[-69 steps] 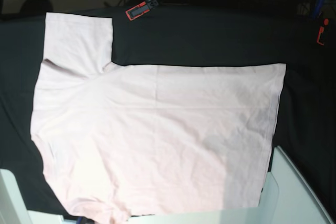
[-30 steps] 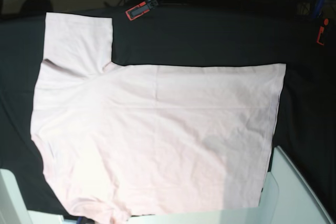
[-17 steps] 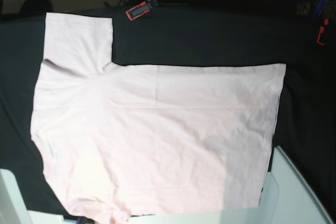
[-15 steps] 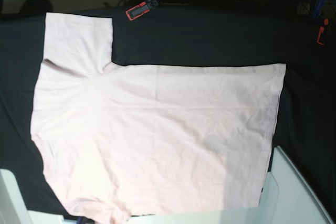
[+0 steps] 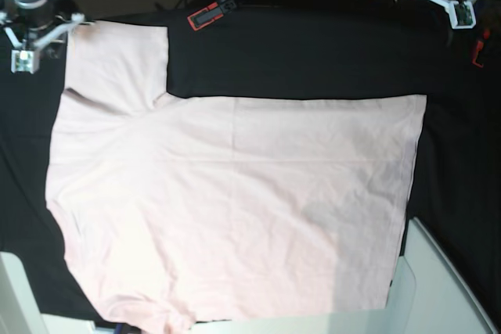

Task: Fold the T-shirt properly
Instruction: 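Move right gripper to the sleeve corner, left gripper to the body corner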

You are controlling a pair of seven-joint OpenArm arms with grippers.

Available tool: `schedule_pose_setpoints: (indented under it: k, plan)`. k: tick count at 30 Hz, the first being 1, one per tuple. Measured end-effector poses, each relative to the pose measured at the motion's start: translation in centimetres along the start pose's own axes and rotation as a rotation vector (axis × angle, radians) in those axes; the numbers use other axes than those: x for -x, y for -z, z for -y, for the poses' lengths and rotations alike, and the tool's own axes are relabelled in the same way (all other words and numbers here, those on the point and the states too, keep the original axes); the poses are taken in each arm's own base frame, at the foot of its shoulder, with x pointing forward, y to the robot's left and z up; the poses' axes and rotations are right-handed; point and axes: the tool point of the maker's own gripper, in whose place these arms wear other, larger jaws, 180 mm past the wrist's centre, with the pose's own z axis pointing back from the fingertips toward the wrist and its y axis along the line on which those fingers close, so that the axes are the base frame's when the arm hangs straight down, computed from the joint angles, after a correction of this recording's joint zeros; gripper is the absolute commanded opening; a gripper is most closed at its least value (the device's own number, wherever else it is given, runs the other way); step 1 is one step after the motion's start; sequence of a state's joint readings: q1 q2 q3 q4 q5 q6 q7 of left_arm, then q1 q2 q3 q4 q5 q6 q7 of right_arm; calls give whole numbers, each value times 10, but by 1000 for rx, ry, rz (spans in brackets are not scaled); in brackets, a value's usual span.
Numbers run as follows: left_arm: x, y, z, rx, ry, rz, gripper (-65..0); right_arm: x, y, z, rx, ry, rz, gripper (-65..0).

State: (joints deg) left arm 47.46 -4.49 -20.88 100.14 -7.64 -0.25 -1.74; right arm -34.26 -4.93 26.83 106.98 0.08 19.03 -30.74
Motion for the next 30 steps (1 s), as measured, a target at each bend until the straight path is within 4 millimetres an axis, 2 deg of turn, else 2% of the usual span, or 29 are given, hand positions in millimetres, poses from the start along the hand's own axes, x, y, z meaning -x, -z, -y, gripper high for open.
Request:
schedule_pose_setpoints:
  k: [2, 4, 7, 9, 11, 13, 16, 19, 22, 30]
  plan:
    - [-1, 2, -7, -23, -2, 2, -650, 1, 2, -12, -71, -25, -36, -400]
    - [-2, 3, -12, -38, 0, 6, -650, 4, 4, -11, -111, -75, -88, -331]
    - [-8, 8, -11, -38, -7, 24, -650, -3, 4, -2, -149, -22, -98, -248]
    - [-9, 8, -12, -40, -5, 26, -650, -7, 1, 10, -153, 32, -82, -225]
    - [-7, 7, -14, -46, -1, 21, -650, 2, -4, 29, -114, 71, -120, -218]
    - [-9, 9, -14, -48, -6, 26, -650, 9, -5, 36, -104, 103, -149, -216]
    - [-2, 16, -12, -52, -20, -22, -650, 15, 10, 29, -147, 182, -162, -216]
    - [6, 18, -12, -54, -26, -77, -650, 39, 26, 20, -201, 241, -230, -219]
    - [6, 19, -11, -55, -27, -81, -650, 64, 34, 31, -192, 269, -315, -218]
    - [7, 18, -11, -54, -28, -81, -650, 67, 46, 24, -230, 314, -311, -215]
